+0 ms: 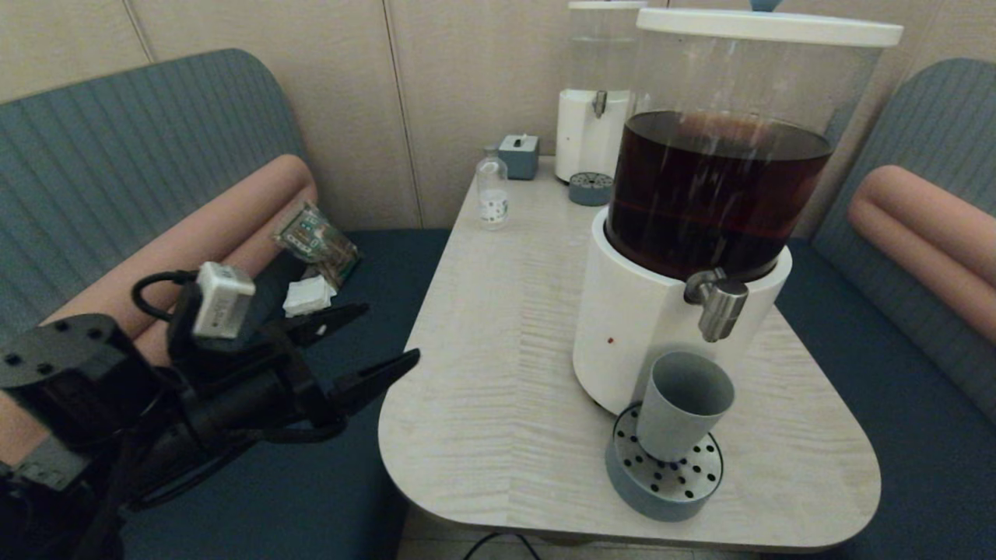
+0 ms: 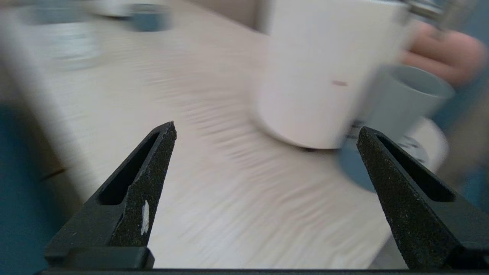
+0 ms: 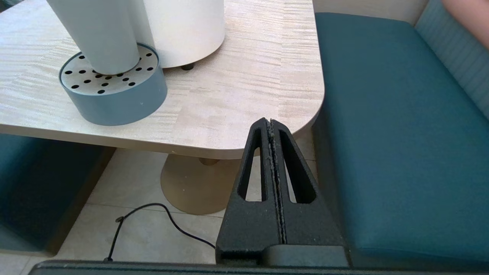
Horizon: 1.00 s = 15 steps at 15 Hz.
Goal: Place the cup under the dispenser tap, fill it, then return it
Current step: Turn on the faucet
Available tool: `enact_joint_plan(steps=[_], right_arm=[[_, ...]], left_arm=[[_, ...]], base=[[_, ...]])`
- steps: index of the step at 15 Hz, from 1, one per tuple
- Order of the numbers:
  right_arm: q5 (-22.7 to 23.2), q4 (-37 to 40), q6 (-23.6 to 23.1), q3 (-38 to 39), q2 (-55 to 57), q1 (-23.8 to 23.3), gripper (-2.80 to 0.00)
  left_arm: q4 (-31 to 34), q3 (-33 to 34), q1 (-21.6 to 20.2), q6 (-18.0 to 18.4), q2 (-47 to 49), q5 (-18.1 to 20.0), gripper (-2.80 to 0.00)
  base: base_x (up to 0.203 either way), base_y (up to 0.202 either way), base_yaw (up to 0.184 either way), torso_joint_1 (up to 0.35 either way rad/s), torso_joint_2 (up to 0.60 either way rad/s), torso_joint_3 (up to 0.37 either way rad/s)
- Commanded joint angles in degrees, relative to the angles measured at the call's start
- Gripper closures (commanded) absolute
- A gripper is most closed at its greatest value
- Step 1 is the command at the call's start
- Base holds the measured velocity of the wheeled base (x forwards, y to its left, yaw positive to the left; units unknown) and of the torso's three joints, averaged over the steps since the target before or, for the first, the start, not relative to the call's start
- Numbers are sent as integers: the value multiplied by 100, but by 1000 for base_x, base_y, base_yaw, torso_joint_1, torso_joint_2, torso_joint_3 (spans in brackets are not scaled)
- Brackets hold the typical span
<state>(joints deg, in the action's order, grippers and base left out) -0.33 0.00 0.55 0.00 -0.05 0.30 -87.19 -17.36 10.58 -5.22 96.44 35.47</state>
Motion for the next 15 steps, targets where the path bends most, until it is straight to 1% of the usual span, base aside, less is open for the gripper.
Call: enact_joint_plan(steps=[1, 2, 4, 7, 8, 10, 11, 13, 15], right_arm=[[-2, 0, -2, 9, -1, 5, 0], [-2, 0, -2, 9, -4, 5, 0], [-2, 0, -2, 8, 4, 5, 0], [-2, 0, -2, 5, -2, 5, 0], [-2, 0, -2, 7, 3, 5, 0], [-2, 0, -2, 9, 5, 5, 0], [-2, 0, -2, 9, -3, 5, 0], [-2, 0, -2, 9, 5, 5, 0], [-2, 0, -2, 9, 5, 5, 0]], left_arm=[[-47, 315, -483, -101, -628, -25, -280], [-47, 385, -613, -192, -763, -128, 0], [-48, 263, -732, -395, -1110, -378, 0], [-48, 158, -765, -852, -1807, -1088, 0], [-48, 156, -771, -964, -2080, -1426, 0], [-48, 181, -775, -1076, -2611, -2241, 0], [-48, 248, -776, -1128, -2897, -2515, 0], [-48, 567, -783, -1225, -3452, -2695, 0], [-48, 1055, -843, -1299, -4109, -2769, 0]], base=[[0, 0, 0, 0, 0, 0], [0, 0, 0, 0, 0, 0], [0, 0, 0, 0, 0, 0], [0, 0, 0, 0, 0, 0], [0, 0, 0, 0, 0, 0], [0, 0, 0, 0, 0, 0], [0, 0, 0, 0, 0, 0], [0, 0, 0, 0, 0, 0], [0, 0, 0, 0, 0, 0]])
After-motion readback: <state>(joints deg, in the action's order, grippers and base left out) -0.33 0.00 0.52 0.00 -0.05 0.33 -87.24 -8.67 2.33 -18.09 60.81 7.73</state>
